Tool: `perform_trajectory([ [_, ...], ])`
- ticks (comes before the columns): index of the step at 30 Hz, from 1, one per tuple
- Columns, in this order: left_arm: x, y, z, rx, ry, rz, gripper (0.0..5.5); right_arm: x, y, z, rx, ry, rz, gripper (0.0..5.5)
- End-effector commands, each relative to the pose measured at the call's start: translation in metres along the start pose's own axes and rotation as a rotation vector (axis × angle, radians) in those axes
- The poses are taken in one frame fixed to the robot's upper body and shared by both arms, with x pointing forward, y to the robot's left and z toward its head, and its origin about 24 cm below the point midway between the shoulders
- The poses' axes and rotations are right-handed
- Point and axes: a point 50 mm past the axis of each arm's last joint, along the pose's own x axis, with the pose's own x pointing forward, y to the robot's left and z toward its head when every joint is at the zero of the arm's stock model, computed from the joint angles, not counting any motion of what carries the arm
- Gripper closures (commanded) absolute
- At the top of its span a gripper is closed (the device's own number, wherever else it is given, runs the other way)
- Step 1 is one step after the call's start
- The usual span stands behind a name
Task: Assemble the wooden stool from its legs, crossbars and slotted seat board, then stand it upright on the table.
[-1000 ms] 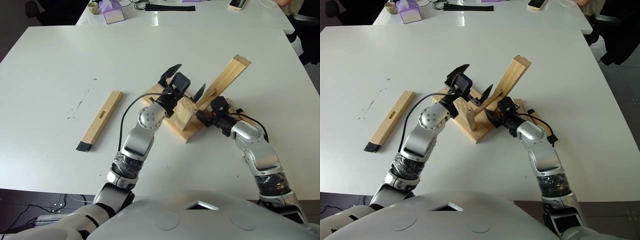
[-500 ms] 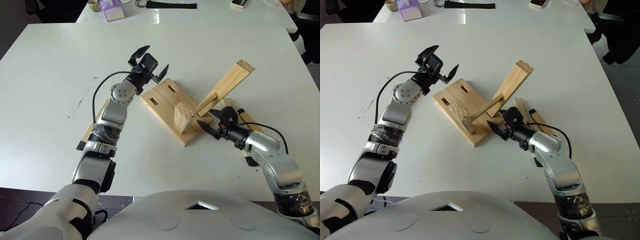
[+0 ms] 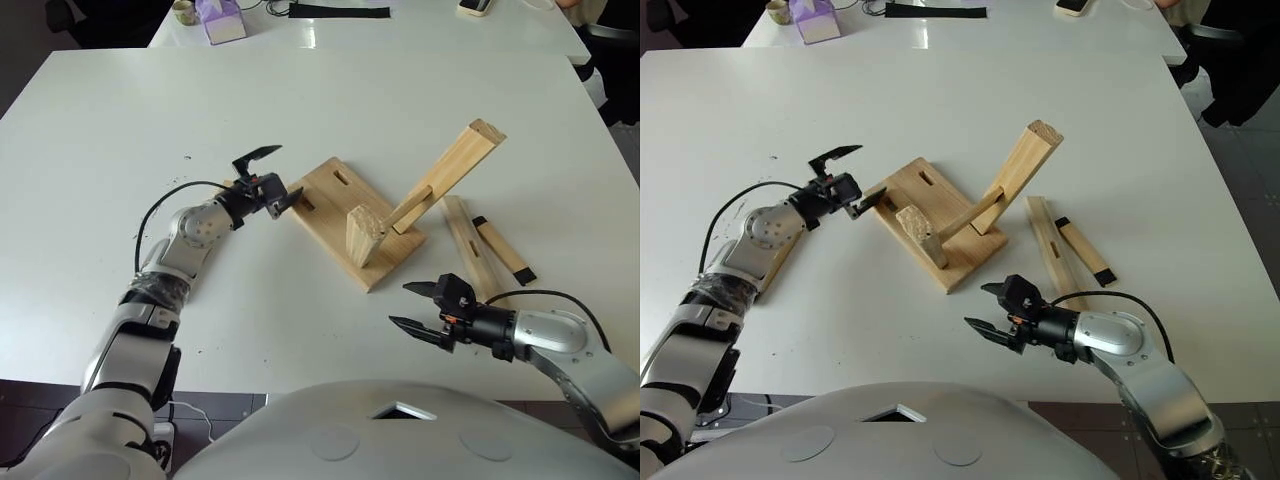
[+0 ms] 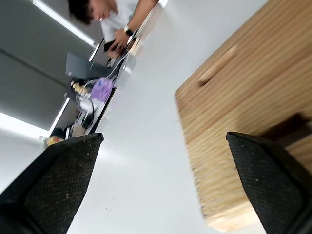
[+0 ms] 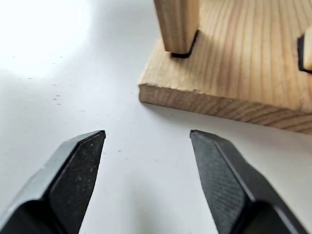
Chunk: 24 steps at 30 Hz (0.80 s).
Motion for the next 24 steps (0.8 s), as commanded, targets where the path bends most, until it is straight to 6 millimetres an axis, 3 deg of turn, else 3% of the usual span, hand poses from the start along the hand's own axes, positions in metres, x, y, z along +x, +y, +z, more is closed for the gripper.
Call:
perform_trajectory([
  [1, -0.042, -0.060, -0.004, -0.062, 0.092, -0.387, 0.80, -0.001, -0.016, -0.006, -0.004, 0.030, -0.137, 2.27],
  [8, -0.075, -0.063, 0.028, -0.338, 0.123, -0.660, 0.80, -0.001, -0.019, -0.010, 0.005, 0.023, -0.223, 2.27],
  [15, -0.068, -0.045, 0.051, -0.583, 0.113, -0.701, 0.80, 0.007, -0.040, 0.000, -0.020, -0.037, -0.386, 2.27],
  [24, -0.020, 0.064, 0.077, -0.712, -0.117, -0.377, 0.80, -0.018, -0.028, 0.001, -0.049, -0.018, -0.210, 1.78],
])
